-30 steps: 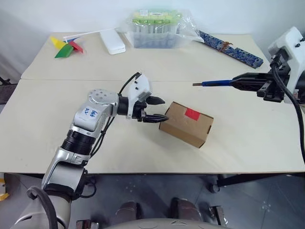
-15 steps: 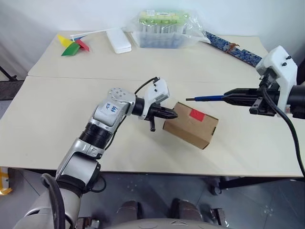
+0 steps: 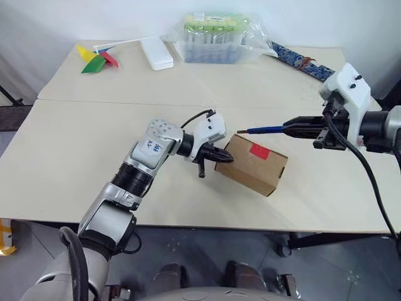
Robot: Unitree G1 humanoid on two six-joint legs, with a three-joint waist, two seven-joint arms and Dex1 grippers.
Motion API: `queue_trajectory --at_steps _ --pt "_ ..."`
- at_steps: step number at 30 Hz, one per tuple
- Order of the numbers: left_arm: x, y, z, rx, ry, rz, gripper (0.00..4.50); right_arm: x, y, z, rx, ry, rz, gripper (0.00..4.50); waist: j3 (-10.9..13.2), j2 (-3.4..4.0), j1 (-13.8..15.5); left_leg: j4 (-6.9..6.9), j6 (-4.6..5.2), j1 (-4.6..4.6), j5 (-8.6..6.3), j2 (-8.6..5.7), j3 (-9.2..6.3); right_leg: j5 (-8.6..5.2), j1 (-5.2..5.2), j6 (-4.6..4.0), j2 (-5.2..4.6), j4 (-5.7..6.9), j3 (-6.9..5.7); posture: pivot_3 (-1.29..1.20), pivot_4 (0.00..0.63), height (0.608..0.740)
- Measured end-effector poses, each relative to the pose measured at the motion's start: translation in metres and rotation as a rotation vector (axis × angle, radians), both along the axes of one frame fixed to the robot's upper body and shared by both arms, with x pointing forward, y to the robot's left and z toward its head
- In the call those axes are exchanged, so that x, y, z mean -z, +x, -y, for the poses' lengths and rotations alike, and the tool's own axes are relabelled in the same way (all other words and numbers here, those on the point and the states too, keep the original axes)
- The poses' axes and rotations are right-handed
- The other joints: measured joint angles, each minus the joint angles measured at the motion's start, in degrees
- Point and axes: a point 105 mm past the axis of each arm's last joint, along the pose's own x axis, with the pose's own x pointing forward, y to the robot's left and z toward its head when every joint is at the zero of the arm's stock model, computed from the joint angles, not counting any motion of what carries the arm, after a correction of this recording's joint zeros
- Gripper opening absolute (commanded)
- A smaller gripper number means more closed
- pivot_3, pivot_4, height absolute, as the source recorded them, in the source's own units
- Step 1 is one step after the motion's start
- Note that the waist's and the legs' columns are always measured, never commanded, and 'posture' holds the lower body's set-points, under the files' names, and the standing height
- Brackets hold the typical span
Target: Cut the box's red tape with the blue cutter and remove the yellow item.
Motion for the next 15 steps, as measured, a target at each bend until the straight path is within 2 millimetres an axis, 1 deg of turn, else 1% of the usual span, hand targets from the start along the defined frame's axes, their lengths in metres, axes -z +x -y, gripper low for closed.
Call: queue_trajectory --at_steps 4,15 --pt "0.0002 0.0003 0.002 0.005 0.009 0.004 0.01 0.0024 0.0017 -0.0025 -0.009 -0.005 0.001 0.14 0.0 0.0 0.01 0.01 0.0 0.0 0.0 0.0 0.0 0.0 0.0 0.0 0.0 0.0 0.0 0.0 0.15 0.74" --pt "0.0003 0.0032 0.003 -0.006 0.014 -0.013 0.01 0.0082 0.0076 0.0008 0.002 -0.014 -0.014 0.14 0.0 0.0 -0.01 0.12 0.0 0.0 0.0 0.01 0.0 0.0 0.01 0.0 0.0 0.05 0.01 0.0 0.15 0.74"
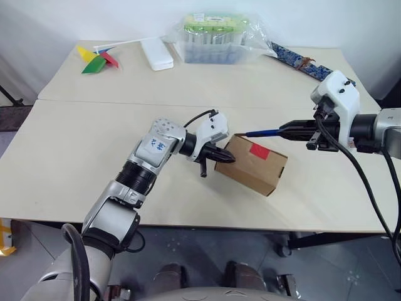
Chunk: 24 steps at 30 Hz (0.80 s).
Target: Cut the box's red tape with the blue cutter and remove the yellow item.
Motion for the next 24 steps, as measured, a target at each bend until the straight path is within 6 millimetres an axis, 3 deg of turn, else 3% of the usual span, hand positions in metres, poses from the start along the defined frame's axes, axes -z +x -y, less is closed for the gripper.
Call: queue_trajectory --at_steps 24 --pt "0.0 0.005 0.0 -0.014 0.008 -0.014 0.01 0.008 0.001 0.016 -0.019 -0.128 -0.022 0.14 0.0 0.0 -0.09 0.53 0.04 -0.19 -0.02 0.03 -0.06 0.0 0.0 -0.01 0.0 0.21 0.02 0.0 0.15 0.74"
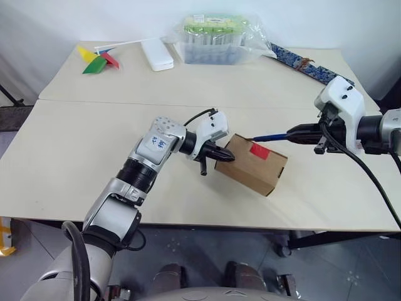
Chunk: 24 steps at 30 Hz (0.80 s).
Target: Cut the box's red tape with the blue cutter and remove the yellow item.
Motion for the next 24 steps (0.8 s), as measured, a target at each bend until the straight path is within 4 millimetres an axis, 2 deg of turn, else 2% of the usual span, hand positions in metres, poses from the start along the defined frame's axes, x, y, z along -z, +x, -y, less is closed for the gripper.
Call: queue_trajectory --at_steps 24 --pt "-0.0027 0.0083 0.0074 -0.022 0.101 0.014 0.01 -0.0104 0.0057 -0.0011 -0.042 -0.117 -0.081 0.14 -0.01 0.01 0.12 0.17 0.04 -0.07 -0.02 -0.02 -0.05 0.0 0.0 -0.01 -0.03 0.06 0.01 0.0 0.15 0.74"
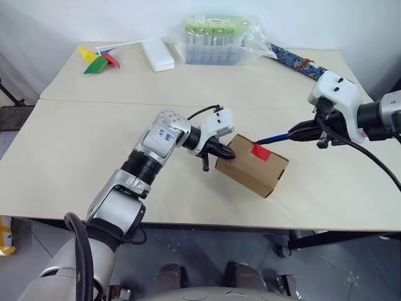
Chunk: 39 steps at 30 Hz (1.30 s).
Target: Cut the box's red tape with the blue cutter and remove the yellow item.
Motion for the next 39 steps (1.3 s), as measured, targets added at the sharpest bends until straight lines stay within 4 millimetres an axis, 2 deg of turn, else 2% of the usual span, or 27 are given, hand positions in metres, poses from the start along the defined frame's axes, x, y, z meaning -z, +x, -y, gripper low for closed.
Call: queue_trajectory --at_steps 39 --pt "0.003 0.001 0.014 -0.102 -0.005 0.024 0.01 0.002 -0.005 0.008 0.03 -0.107 -0.089 0.14 -0.05 0.01 0.42 0.17 0.1 0.08 -0.01 -0.04 -0.19 0.0 0.25 0.0 -0.14 0.0 -0.01 0.0 0.15 0.74"
